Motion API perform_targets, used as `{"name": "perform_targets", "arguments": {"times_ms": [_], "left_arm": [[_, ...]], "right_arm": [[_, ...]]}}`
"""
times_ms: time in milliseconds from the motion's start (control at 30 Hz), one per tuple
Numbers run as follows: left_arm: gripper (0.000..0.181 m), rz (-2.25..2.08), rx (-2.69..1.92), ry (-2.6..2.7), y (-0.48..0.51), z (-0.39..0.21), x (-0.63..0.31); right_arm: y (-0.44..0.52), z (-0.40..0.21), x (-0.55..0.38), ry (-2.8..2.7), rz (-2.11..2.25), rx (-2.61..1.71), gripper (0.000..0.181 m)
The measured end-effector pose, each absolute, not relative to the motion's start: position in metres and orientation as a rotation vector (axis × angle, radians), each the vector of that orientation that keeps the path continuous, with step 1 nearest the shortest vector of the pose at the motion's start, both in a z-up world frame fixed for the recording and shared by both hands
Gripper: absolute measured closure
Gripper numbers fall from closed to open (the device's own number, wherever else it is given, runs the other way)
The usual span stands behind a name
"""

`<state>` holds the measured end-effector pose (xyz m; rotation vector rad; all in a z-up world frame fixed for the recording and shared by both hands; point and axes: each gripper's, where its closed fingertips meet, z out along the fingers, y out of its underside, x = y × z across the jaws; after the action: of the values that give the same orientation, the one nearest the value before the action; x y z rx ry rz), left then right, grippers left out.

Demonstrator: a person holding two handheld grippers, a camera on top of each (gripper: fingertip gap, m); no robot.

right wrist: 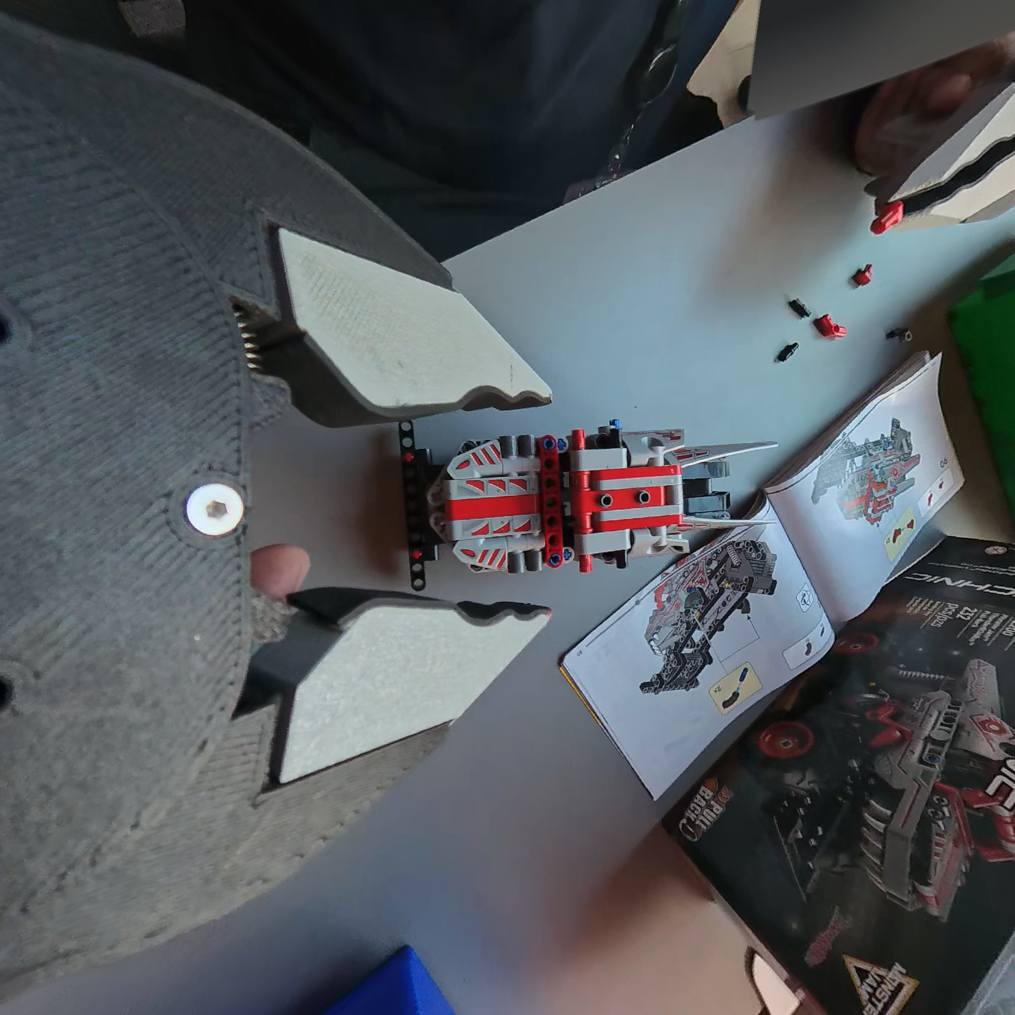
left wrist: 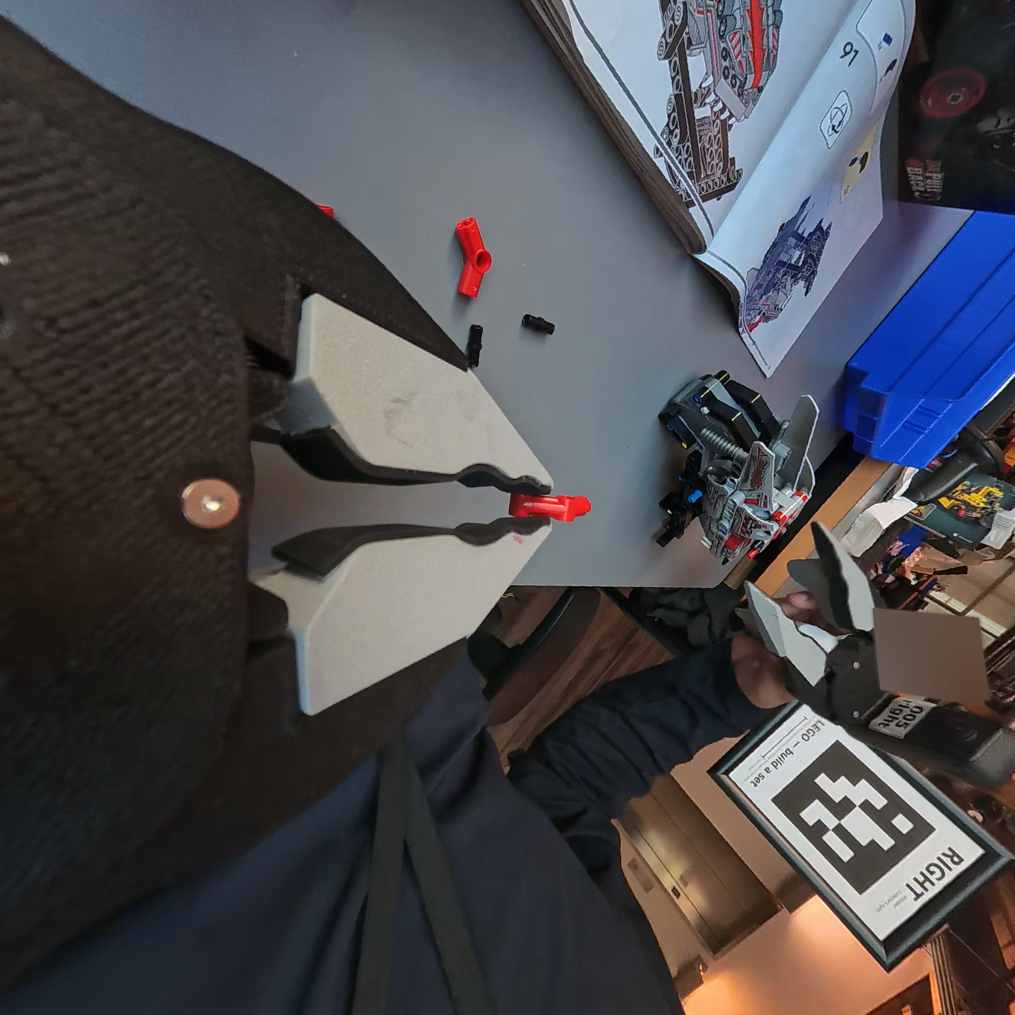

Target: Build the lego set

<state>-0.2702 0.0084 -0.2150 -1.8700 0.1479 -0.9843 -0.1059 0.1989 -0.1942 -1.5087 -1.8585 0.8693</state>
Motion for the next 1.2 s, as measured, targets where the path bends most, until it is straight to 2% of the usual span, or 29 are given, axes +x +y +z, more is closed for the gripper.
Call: {"name": "perform_targets", "arguments": {"times_ms": [1200], "left_arm": [[0.177, -0.977, -1.874, 0.144, 0.009, -0.216, -0.271]], "right_arm": [[0.213, -0.229, -0.1, -1.848, 0.765, -1.592, 0.116]]}}
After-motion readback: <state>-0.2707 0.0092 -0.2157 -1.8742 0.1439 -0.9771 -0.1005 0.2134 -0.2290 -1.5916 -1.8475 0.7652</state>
